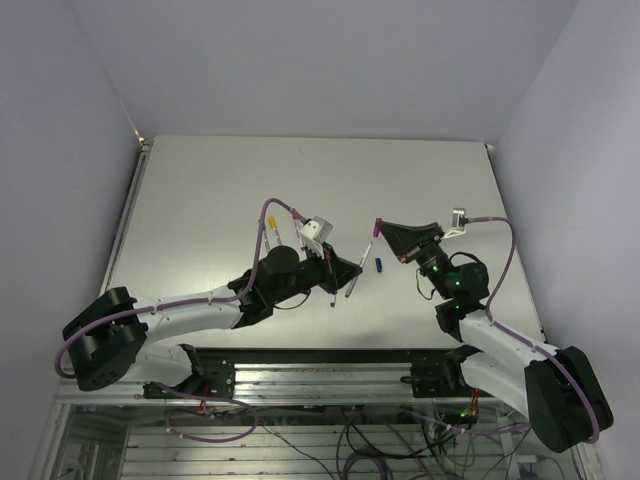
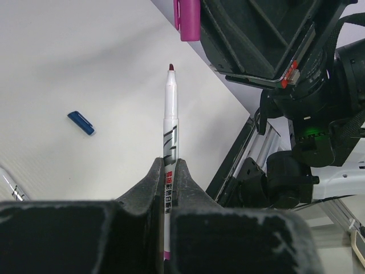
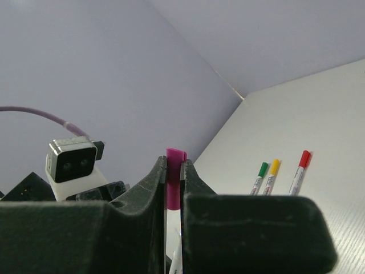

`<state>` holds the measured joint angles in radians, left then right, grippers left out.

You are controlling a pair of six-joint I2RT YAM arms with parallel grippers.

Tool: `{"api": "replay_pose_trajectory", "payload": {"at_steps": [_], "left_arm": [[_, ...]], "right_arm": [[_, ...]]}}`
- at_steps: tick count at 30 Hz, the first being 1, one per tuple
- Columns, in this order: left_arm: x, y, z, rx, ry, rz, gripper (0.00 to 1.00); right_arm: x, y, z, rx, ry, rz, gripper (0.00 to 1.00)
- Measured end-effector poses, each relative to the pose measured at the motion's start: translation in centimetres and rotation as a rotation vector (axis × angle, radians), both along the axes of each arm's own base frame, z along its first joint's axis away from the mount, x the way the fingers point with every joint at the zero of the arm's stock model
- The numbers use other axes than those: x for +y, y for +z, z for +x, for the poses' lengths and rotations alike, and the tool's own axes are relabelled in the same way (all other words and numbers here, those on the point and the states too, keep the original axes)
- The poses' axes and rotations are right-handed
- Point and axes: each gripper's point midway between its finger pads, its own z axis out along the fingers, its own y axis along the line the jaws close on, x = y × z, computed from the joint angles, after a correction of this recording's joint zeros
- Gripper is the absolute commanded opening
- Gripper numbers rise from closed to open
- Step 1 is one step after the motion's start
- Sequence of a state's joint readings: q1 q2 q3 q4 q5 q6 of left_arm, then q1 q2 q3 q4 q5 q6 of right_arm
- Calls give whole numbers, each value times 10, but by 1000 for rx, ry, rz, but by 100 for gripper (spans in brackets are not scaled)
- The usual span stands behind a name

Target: Insert the pens into the pen caps

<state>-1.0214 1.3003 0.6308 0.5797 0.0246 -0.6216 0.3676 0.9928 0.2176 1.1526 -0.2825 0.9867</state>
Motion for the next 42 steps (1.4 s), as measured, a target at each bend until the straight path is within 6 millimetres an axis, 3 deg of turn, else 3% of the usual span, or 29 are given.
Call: {"api": "replay_pose_trajectory", "payload": {"at_steps": [16,42], "left_arm": [[-1,8,1,-20,1,-34,7],[-1,11,1,-23,0,-46,7]], "right_arm": [[0,-9,-1,24,5,-7,0],[1,-6,-1,17,7,12,0]]}}
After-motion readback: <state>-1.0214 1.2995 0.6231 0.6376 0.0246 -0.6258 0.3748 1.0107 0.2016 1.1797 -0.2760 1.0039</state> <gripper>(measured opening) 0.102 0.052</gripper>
